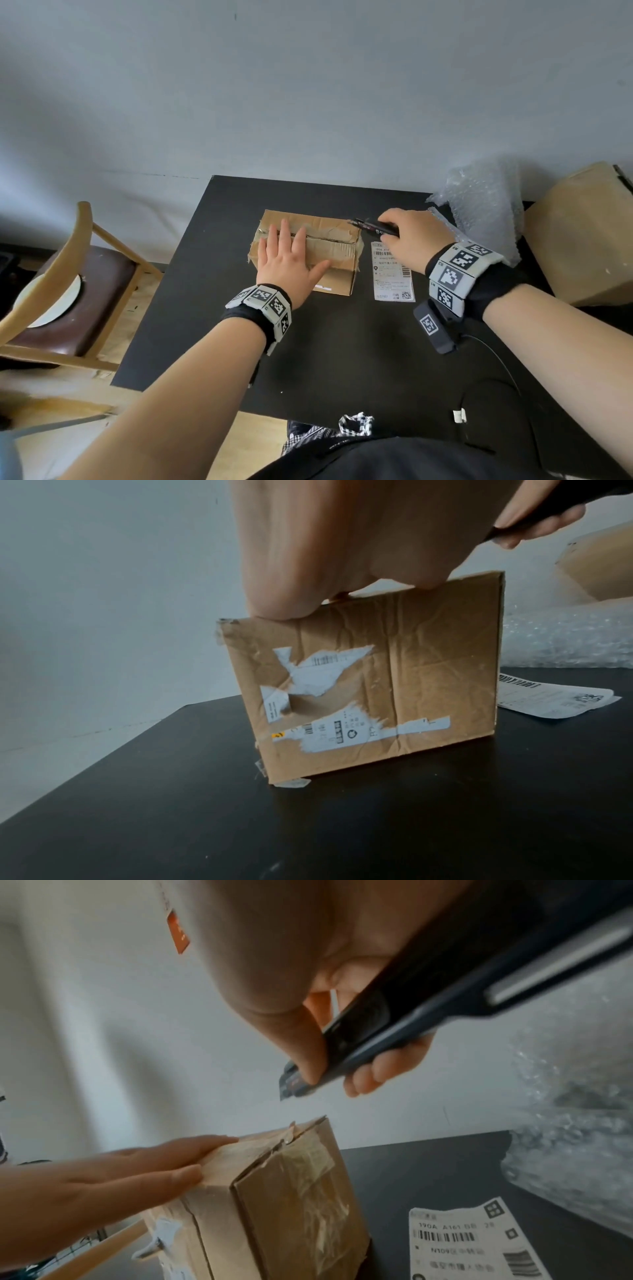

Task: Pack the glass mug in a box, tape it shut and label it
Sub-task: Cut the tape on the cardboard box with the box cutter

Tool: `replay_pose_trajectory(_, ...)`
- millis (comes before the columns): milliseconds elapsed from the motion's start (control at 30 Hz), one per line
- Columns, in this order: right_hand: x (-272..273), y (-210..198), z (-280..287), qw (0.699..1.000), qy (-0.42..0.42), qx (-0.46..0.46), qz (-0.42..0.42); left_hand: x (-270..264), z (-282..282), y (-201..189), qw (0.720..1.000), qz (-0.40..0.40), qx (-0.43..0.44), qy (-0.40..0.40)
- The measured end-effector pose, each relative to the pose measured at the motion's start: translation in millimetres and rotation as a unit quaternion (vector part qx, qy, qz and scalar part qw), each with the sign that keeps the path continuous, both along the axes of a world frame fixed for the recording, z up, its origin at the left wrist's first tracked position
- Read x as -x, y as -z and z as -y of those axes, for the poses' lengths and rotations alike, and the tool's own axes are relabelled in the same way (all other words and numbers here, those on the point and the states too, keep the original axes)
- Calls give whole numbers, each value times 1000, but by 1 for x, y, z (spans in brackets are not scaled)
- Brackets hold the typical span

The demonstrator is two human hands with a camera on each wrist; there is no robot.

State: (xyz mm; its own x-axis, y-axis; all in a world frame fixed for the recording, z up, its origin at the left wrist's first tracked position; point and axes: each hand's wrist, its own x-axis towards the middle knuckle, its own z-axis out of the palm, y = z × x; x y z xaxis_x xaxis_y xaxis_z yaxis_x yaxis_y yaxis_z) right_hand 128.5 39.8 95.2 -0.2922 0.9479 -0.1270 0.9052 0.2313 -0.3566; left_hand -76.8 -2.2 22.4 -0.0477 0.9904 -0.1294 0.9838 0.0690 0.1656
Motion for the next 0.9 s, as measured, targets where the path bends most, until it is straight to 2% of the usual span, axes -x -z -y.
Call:
replay_pose_trajectory(167,21,14,-7,998,4,61,-34,9,-2,-3,999,19,-8,29)
replay_pose_trajectory(333,34,23,-7,992,63,80,-78,17,-2,-2,998,54,-18,38)
replay_pose_trajectory(467,31,21,-7,992,35,93,-75,30,-3,0,996,48,-26,64)
replay_pose_trajectory(733,39,5,12,995,-63,31,67,31,-4,-3,996,54,-20,71)
replay_pose_trajectory(900,46,-1,19,985,-64,36,158,30,-5,-6,996,59,-12,63)
